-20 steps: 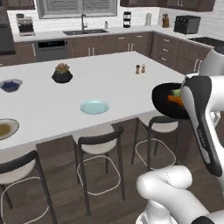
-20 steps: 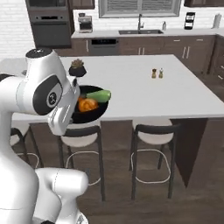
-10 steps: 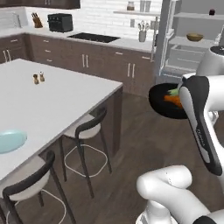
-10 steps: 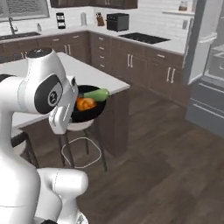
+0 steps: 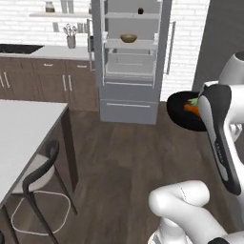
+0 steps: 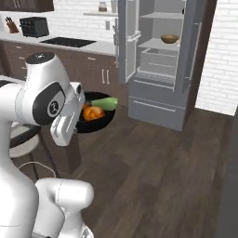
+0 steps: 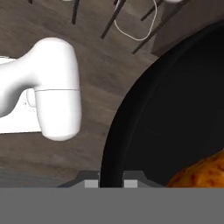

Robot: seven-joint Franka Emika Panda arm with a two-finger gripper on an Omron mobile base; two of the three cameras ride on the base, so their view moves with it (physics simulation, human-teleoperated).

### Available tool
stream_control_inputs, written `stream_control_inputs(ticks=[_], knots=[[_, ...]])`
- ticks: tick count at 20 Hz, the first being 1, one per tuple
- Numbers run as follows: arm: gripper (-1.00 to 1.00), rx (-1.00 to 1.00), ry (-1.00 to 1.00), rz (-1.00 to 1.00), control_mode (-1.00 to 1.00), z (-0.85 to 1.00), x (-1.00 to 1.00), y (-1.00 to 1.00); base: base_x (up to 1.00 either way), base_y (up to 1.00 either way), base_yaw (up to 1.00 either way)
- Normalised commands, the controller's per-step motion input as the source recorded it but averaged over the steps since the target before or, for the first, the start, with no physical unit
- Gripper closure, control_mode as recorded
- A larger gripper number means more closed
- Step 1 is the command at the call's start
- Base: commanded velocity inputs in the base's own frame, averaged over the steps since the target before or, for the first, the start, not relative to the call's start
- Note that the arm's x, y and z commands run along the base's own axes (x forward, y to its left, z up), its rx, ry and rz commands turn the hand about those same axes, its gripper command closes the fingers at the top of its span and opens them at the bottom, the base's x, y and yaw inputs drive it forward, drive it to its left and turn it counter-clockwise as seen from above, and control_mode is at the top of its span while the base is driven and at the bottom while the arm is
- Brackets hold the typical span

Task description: Pick the chicken drumstick and corn from their plates and place them in the bowl. Then put the bowl in the fridge.

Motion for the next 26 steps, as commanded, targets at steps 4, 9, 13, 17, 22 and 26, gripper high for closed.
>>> stream_control_inputs(ticks=[4, 9, 13, 17, 22, 26], knots=[[1.0, 0.0, 0.0, 0.0, 1.0, 0.0, 0.0, 0.0, 1.0, 0.35, -0.09], [1.0, 0.0, 0.0, 0.0, 1.0, 0.0, 0.0, 0.0, 1.0, 0.28, -0.14], [1.0, 0.0, 0.0, 0.0, 1.0, 0.0, 0.0, 0.0, 1.0, 0.19, -0.18], [1.0, 0.0, 0.0, 0.0, 1.0, 0.0, 0.0, 0.0, 1.0, 0.15, -0.17], [1.0, 0.0, 0.0, 0.0, 1.0, 0.0, 0.0, 0.0, 1.0, 0.21, -0.14], [1.0, 0.0, 0.0, 0.0, 1.0, 0.0, 0.0, 0.0, 1.0, 0.47, -0.13]])
